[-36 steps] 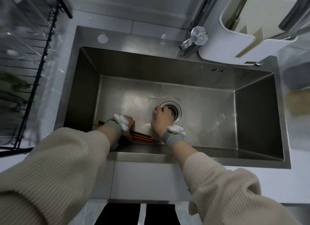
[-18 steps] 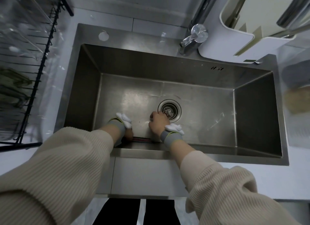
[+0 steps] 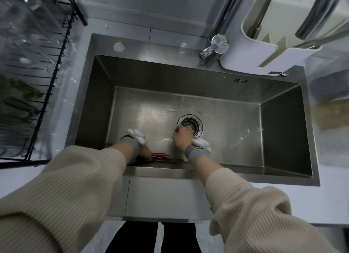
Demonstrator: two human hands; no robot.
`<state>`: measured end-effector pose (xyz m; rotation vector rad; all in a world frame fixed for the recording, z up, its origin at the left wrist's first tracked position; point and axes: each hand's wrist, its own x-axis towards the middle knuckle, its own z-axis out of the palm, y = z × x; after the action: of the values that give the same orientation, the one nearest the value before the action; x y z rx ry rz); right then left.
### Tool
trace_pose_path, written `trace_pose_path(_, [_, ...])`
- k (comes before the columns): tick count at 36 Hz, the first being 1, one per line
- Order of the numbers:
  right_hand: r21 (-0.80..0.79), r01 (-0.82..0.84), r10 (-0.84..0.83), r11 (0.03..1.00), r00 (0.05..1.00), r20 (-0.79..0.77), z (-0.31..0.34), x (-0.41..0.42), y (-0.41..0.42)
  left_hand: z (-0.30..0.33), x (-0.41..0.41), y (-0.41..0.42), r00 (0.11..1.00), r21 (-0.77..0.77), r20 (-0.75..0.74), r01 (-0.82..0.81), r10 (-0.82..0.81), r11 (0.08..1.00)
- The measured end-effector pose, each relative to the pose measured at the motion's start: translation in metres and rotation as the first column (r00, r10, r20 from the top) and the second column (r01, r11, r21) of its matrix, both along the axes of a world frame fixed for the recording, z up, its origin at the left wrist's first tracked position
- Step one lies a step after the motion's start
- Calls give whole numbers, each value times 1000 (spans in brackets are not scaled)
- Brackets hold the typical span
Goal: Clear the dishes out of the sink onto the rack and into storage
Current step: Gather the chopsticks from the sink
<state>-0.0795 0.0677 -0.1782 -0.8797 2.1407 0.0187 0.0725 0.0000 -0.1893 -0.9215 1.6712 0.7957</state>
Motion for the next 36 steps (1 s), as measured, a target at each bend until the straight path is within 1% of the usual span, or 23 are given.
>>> trace_pose_path(1, [0,11,-11,1000,1000,4,1,-2,0,-3,2,-1,999,14,4,-54,54,998])
trace_pose_path(3, [-1,35,-35,999,999,-3,5,-6,-1,-3,3,-2,986,90,49,-161,157,983])
trace_pose_path(5, [-15,68,-68,998,998,-14,7,-9,-2,-8,2,-1,986,140,40,-165,161,976])
trace_pose_path(6, [-23,86,-86,996,996,-20,8,-10,-3,-9,2,0,992,131,15,-122,121,984])
trace_pose_path(8, [-47,129,-130,991,991,-24,8,-12,-3,-11,3,0,999,61,-48,-11,14,998])
trace_pose_path(10, [-68,183,-184,981,983,-1,9,-13,-3,-11,6,-2,994,-10,-99,45,-46,999])
trace_pose_path(12, [-82,236,-233,968,971,44,10,-13,-3,-12,10,-6,987,-87,-155,39,-52,995])
trace_pose_path(14, [-97,279,-267,955,956,118,11,-14,-3,-13,10,-10,967,-125,-254,-33,0,992])
trace_pose_path(17, [-128,337,-295,933,918,264,12,-12,-4,-11,5,-15,930,-63,-361,-97,68,993])
trace_pose_path(19, [-138,446,-371,884,852,370,12,-8,-6,-8,5,-17,911,-71,-404,-117,79,991])
trace_pose_path(22, [-90,649,-503,756,663,555,18,-2,-13,-2,2,-19,873,-76,-475,-171,115,982])
trace_pose_path(24, [-98,747,-527,658,549,649,27,2,-21,2,4,-20,836,-49,-521,-233,174,971])
trace_pose_path(25, [-123,770,-510,626,524,681,32,4,-26,4,5,-22,810,-45,-549,-275,206,960])
trace_pose_path(26, [-154,773,-481,615,522,704,38,6,-32,6,6,-22,779,-56,-583,-320,229,946])
trace_pose_path(28, [-215,761,-397,612,531,749,53,11,-45,9,9,-24,698,-77,-663,-423,271,903])
trace_pose_path(30, [-244,745,-307,621,518,799,72,17,-59,14,10,-26,595,-57,-735,-533,326,844])
trace_pose_path(33, [-317,686,-154,655,532,833,96,29,-80,24,9,-29,413,-20,-833,-688,368,726])
trace_pose_path(34, [-347,661,-107,666,544,832,103,34,-86,31,6,-31,365,-1,-847,-729,387,685])
trace_pose_path(35, [-375,638,-69,673,558,827,109,39,-91,33,3,-33,283,57,-860,-774,425,631])
trace_pose_path(36, [-397,620,-36,676,566,823,114,44,-95,39,0,-34,235,82,-858,-815,457,574])
